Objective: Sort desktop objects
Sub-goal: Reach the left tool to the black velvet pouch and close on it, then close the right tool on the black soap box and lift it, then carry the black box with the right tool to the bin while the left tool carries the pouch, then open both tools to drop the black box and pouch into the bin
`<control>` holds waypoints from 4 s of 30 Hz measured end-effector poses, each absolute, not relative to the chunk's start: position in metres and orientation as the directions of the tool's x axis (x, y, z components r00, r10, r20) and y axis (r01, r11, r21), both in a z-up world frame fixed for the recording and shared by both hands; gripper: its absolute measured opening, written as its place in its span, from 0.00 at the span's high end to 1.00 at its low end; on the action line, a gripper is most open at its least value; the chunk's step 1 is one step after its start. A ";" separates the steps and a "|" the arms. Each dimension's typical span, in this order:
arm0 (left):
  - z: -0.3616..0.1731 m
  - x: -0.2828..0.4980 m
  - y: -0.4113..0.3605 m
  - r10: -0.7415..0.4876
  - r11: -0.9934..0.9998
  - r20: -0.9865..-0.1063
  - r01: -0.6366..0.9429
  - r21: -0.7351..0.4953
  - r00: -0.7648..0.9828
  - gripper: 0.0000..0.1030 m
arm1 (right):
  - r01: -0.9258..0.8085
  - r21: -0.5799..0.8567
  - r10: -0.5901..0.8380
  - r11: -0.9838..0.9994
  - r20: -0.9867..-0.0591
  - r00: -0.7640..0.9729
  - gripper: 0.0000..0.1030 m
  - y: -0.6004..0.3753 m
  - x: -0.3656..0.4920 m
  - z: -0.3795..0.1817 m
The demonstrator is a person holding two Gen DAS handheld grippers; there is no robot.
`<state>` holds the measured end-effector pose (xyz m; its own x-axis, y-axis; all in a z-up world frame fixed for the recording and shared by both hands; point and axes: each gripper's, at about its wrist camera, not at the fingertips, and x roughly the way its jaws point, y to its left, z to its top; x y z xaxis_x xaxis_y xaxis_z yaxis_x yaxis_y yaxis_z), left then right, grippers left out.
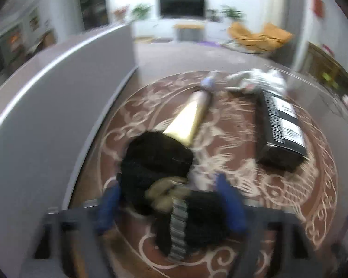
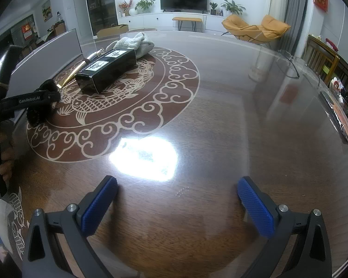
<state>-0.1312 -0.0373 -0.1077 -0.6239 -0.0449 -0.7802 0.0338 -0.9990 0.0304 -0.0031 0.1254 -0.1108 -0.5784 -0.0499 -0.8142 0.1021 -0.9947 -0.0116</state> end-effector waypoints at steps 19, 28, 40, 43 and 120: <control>-0.110 -0.051 -0.057 0.072 -0.995 -0.778 -0.102 -0.010 -0.624 0.61 | 0.144 0.221 -0.264 -0.965 -0.814 -0.518 0.00 0.069 -0.096 -0.082; -0.109 -0.047 -0.057 0.070 -0.995 -0.778 -0.102 -0.007 -0.624 0.61 | 0.082 0.110 -0.134 -0.991 -0.902 -0.410 0.01 -0.002 -0.195 -0.105; -0.109 -0.047 -0.057 0.070 -0.995 -0.778 -0.102 -0.007 -0.624 0.61 | 0.213 0.053 -0.152 -0.976 -0.863 -0.481 0.42 -0.002 -0.154 -0.103; -0.109 -0.047 -0.057 0.069 -0.995 -0.778 -0.102 -0.007 -0.624 0.61 | 0.264 0.023 -0.155 -0.964 -0.858 -0.490 0.42 0.009 -0.117 -0.105; -0.038 -0.046 -0.335 -0.171 -0.954 -0.864 0.298 0.026 -0.474 0.25 | 0.598 0.262 -0.522 -0.757 -0.793 -0.313 0.03 -0.297 -0.067 -0.006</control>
